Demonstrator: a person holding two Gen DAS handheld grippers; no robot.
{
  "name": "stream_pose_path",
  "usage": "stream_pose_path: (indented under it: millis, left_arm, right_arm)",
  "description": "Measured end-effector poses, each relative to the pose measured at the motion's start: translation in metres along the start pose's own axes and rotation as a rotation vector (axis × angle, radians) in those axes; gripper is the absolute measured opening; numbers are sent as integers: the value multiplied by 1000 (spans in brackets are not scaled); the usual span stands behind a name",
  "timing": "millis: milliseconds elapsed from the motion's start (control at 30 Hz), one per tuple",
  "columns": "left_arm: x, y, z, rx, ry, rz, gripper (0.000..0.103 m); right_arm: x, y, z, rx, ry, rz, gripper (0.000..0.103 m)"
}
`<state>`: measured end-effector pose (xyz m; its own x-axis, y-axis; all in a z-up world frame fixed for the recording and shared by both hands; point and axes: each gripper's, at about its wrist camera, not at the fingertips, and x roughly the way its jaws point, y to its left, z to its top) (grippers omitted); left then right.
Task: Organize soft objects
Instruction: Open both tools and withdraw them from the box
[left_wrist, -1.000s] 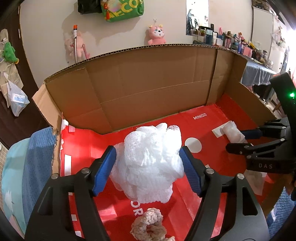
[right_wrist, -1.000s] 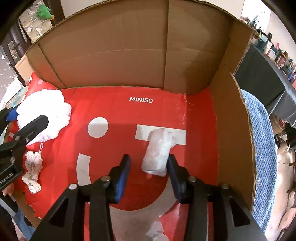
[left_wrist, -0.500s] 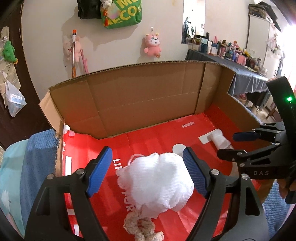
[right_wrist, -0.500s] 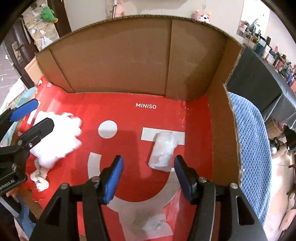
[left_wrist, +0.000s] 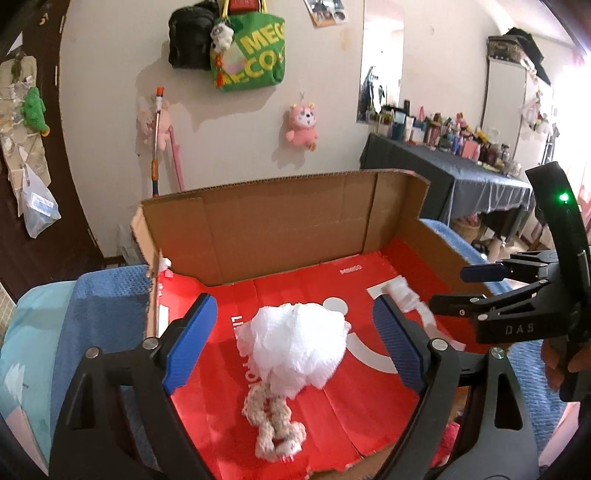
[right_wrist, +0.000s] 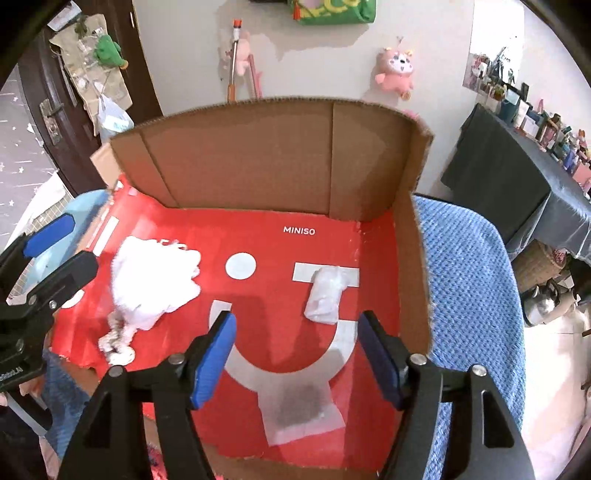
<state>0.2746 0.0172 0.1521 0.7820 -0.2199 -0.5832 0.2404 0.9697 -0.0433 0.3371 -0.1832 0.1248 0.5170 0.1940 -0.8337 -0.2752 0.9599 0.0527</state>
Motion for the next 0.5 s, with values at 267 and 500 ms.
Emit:
stream_pose_path:
  millis: [267, 500]
  left_arm:
    - [-53, -3, -16, -42, -86, -16, 92]
    - [-100, -15, -40, -48, -142, -18, 94]
  right_arm:
    - [-50, 5, -24, -18, -118, 9, 81]
    - [-101, 19, -58, -40, -254, 22, 94]
